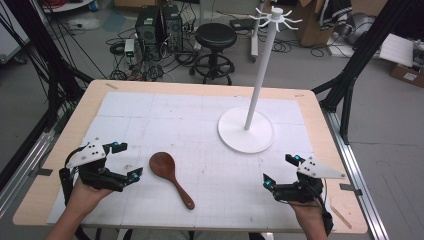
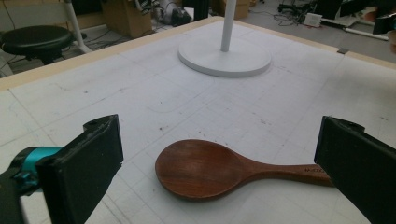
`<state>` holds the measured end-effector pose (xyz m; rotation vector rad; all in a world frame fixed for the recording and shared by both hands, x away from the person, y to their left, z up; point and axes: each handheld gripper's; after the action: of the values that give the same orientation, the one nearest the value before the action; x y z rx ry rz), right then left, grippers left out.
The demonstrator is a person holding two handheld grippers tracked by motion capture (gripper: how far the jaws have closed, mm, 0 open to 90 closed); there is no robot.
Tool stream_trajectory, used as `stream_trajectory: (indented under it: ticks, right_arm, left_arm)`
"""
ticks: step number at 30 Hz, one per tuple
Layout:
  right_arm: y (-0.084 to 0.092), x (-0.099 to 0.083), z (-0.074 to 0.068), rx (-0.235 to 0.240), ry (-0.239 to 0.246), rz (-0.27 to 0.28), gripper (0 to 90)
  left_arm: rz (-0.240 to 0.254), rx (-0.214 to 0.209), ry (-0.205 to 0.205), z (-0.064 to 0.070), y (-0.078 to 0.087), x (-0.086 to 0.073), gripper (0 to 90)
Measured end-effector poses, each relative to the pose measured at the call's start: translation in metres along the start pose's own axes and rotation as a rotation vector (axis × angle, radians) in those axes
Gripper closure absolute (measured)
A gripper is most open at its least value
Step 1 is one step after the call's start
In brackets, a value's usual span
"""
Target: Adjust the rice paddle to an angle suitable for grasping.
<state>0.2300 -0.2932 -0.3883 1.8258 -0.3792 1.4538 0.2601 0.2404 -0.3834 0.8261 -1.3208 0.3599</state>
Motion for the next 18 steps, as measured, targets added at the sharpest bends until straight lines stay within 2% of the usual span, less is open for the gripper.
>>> stream_trajectory:
  ticks: [7, 13, 18]
  right_arm:
    - [0.0026, -0.0018, 0.0043, -0.004, -0.006, 0.004, 0.5]
    - [0.0065, -0.0006, 0.0032, -0.009, 0.003, 0.007, 0.5]
    - [0.0061, 0.0002, 0.0027, -0.009, 0.008, 0.008, 0.5]
  left_arm:
    - [0.001, 0.004, -0.008, 0.0001, -0.0006, 0.001, 1.7]
    - [-0.011, -0.003, 0.001, 0.0003, -0.0031, 0.0011, 1.7]
    - [-0.012, 0.009, 0.001, 0.0021, -0.005, 0.0048, 1.7]
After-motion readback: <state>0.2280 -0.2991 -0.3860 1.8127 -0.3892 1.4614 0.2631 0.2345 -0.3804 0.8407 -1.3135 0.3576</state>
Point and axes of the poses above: each handheld gripper's, and its own axes: y roughly backward along the jaws, x roughly out of its top, z roughly to its right, and after that the axes turned 7 degrees about x, right-handed
